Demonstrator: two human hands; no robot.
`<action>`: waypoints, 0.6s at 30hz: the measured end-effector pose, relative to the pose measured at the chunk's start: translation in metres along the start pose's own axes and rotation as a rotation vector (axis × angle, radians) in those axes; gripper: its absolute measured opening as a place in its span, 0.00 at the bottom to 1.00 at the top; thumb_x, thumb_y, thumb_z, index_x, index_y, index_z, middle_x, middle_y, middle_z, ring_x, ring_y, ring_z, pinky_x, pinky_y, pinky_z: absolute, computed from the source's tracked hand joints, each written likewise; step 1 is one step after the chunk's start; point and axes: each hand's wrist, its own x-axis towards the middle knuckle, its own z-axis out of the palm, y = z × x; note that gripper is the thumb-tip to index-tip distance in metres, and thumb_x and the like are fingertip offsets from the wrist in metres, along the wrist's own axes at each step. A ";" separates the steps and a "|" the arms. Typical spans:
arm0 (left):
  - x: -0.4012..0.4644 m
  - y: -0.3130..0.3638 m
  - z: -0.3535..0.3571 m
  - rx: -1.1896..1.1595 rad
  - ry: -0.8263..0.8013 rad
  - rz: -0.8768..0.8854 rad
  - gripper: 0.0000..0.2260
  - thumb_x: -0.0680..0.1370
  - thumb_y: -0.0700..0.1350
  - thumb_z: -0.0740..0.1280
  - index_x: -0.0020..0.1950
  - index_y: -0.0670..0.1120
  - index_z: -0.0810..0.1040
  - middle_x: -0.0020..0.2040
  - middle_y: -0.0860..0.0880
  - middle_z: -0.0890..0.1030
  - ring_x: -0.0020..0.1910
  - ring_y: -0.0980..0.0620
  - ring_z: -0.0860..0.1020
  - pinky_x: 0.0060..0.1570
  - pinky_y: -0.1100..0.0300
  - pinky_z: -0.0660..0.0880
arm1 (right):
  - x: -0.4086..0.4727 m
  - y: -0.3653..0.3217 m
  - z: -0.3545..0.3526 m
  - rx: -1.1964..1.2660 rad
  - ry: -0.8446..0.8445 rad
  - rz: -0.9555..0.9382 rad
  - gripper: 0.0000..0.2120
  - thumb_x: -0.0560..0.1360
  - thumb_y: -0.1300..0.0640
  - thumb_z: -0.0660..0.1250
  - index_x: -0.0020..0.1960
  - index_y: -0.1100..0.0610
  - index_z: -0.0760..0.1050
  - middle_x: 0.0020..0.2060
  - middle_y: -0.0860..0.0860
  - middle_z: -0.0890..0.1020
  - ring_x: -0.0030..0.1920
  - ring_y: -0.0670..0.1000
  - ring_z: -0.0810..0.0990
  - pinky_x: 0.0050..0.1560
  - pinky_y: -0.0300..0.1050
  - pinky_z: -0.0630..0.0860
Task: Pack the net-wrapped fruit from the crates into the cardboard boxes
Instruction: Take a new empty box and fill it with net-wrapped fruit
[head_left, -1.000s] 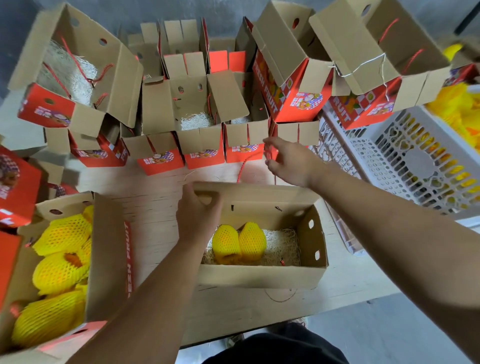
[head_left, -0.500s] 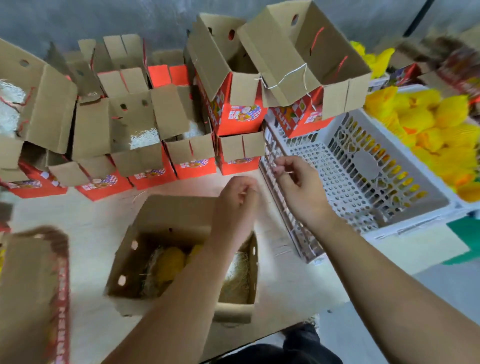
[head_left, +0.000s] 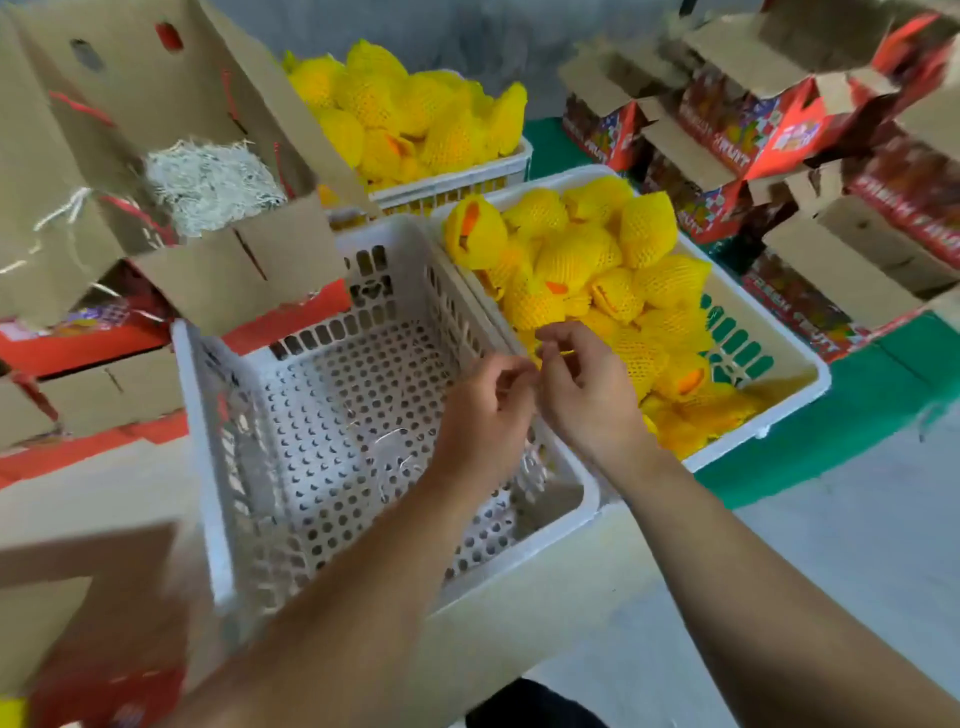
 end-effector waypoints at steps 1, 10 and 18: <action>0.012 0.002 0.015 0.042 0.003 0.007 0.06 0.83 0.48 0.66 0.57 0.52 0.81 0.45 0.55 0.83 0.43 0.61 0.81 0.42 0.62 0.73 | 0.015 0.021 -0.014 -0.076 -0.004 0.022 0.09 0.82 0.57 0.64 0.61 0.52 0.78 0.51 0.49 0.84 0.47 0.46 0.82 0.44 0.37 0.72; 0.101 0.013 0.080 0.912 -0.028 0.200 0.10 0.83 0.50 0.63 0.63 0.54 0.78 0.58 0.53 0.85 0.58 0.47 0.81 0.52 0.54 0.64 | 0.055 0.105 -0.013 -0.494 -0.441 0.498 0.52 0.65 0.33 0.75 0.77 0.55 0.54 0.71 0.59 0.66 0.69 0.64 0.73 0.63 0.60 0.74; 0.102 0.014 0.084 0.904 -0.035 0.084 0.31 0.81 0.70 0.43 0.73 0.54 0.70 0.55 0.49 0.85 0.55 0.42 0.82 0.57 0.47 0.75 | 0.057 0.093 -0.038 0.311 0.002 0.217 0.24 0.72 0.45 0.77 0.57 0.52 0.66 0.48 0.50 0.80 0.45 0.49 0.80 0.43 0.51 0.76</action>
